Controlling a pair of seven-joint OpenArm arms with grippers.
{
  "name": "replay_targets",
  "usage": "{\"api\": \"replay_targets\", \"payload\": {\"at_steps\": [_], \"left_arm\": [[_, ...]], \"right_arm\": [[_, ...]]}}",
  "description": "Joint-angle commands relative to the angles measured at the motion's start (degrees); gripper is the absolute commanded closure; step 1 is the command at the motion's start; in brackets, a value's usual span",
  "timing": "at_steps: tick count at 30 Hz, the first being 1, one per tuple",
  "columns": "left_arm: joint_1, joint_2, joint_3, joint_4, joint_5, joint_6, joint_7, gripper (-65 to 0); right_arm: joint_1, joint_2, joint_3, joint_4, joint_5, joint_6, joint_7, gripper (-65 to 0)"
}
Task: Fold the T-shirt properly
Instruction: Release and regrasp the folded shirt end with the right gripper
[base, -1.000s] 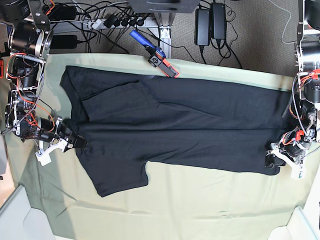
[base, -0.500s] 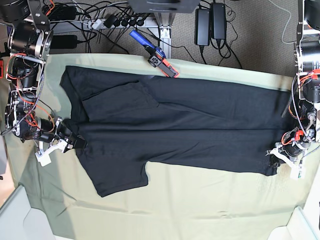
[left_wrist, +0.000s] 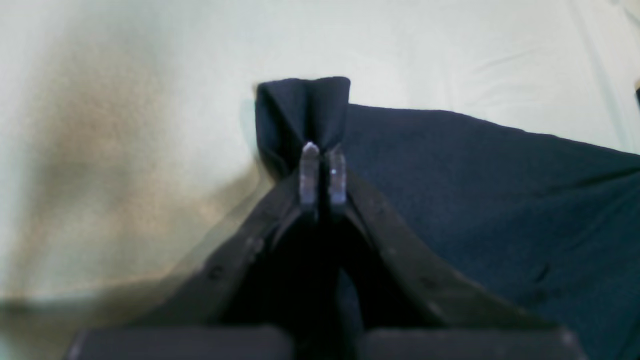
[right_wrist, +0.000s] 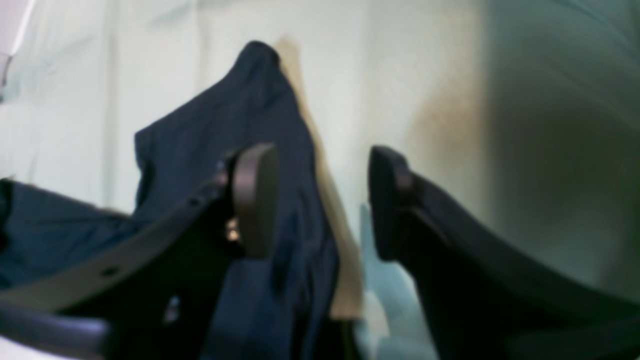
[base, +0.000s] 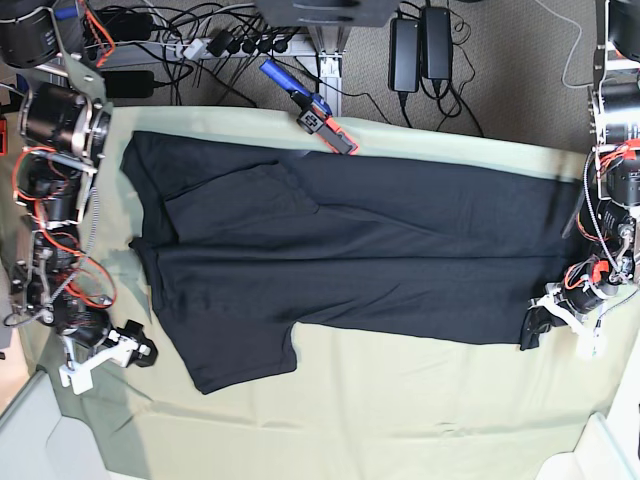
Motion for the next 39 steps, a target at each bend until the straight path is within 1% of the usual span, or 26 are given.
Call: {"api": "replay_targets", "payload": {"at_steps": [1,4,6,8,13,19,25,31,35,36,37,39], "left_arm": [[-1.7,-1.0,-0.3,0.8,-0.8,-1.5,-0.5,0.0],[-1.7,-1.0,-0.3,0.8,-0.8,-1.5,-0.5,0.0],[-1.7,-1.0,-0.3,0.8,-0.8,-1.5,-0.5,0.0],[-1.7,-1.0,-0.3,0.8,-0.8,-1.5,-0.5,0.0],[-1.6,-1.0,-0.3,0.8,-0.8,-1.5,-0.5,0.0],[-1.7,-0.9,-0.3,0.8,-0.8,-1.5,-0.5,0.0],[-1.5,-1.0,-0.3,0.8,-0.8,-1.5,-0.5,0.0],[-1.5,-0.9,-0.3,0.8,-0.8,-1.5,-0.5,0.0],[-1.5,-0.9,-0.3,0.8,-0.8,-1.5,-0.5,0.0],[-1.5,-1.0,-0.3,0.8,-0.8,-1.5,-0.5,0.0],[-1.5,-1.0,-0.3,0.8,-0.8,-1.5,-0.5,0.0],[-1.5,-1.0,-0.3,0.8,-0.8,-1.5,-0.5,0.0]], "right_arm": [[1.7,-0.2,0.2,-0.6,-1.1,4.3,1.8,-31.0],[1.7,-2.2,0.2,-6.1,-4.7,4.2,7.2,-31.0],[1.7,-2.6,0.2,-9.7,-5.8,4.2,11.2,-31.0],[1.7,-2.6,0.2,-12.3,-5.7,4.2,13.2,-31.0],[1.7,-3.6,0.2,-13.0,-5.7,4.3,13.2,-31.0],[1.7,-6.7,0.2,-11.9,-5.7,4.3,13.2,-31.0],[1.8,-8.7,0.2,-10.0,-5.6,4.3,12.6,-31.0],[1.8,-10.0,0.2,-9.2,-5.5,4.4,12.3,-30.9],[1.8,-10.1,0.1,-9.2,-4.4,4.6,12.2,-30.5],[1.8,-10.1,0.1,-8.9,-4.4,4.6,12.2,-28.4],[1.7,-10.0,0.1,-8.5,-4.4,4.6,12.1,-24.4],[1.7,-10.0,0.1,-7.5,-4.4,4.6,11.5,-12.4]]}}
